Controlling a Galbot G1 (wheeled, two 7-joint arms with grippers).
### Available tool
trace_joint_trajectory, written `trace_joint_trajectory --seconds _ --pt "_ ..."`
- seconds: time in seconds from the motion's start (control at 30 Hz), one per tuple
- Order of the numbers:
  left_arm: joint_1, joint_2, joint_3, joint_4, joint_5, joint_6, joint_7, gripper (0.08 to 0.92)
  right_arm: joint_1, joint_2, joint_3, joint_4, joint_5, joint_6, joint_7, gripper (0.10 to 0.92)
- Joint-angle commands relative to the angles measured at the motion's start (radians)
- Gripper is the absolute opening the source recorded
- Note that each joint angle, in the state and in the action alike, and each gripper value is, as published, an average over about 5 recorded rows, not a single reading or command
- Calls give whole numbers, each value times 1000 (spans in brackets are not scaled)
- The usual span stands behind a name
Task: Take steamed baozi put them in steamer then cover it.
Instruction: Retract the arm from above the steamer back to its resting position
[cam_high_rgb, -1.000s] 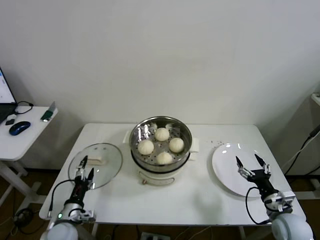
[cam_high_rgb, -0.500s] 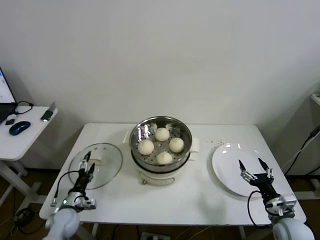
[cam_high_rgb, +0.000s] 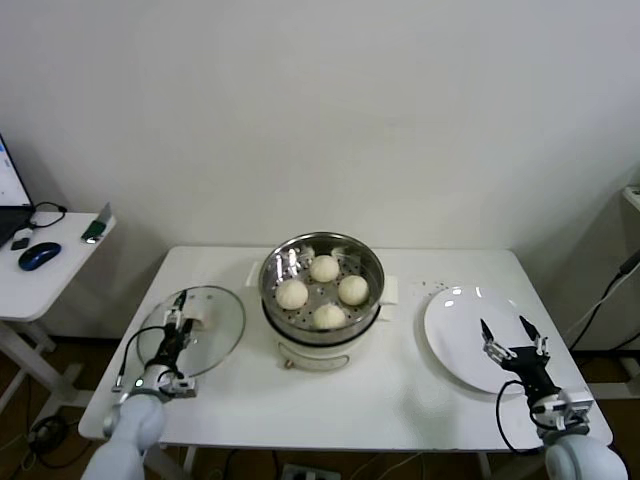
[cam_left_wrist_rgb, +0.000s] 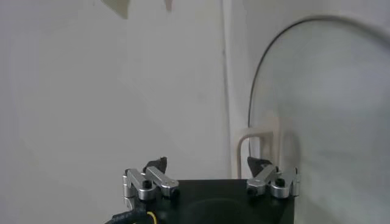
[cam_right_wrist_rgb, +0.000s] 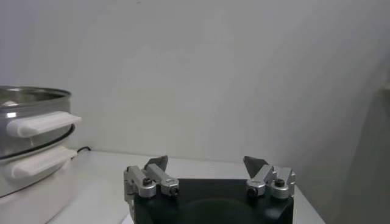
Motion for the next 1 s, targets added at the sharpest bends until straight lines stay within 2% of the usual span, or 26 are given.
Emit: trace_joint_trajectory --seconds 0.03,0.2,0.3,0.67,0.83,1.0 --pt "-110 1 18 120 8 -10 -13 823 12 7 -3 -20 -20 7 -1 823" --pt "-127 0 25 138 -9 -26 -17 822 18 16 -15 -26 -37 11 -2 823" --pt "-126 2 25 139 -13 -30 -13 781 22 21 -20 -31 -45 12 -2 823" --pt "-93 12 21 106 -39 -40 -10 463 32 35 -26 -40 -72 21 -3 823" --pt "-30 42 20 -19 -79 -15 10 325 38 34 -29 -45 -76 22 -3 823" --pt "68 83 14 -198 -124 50 26 185 50 26 -34 -55 -78 22 -3 823"
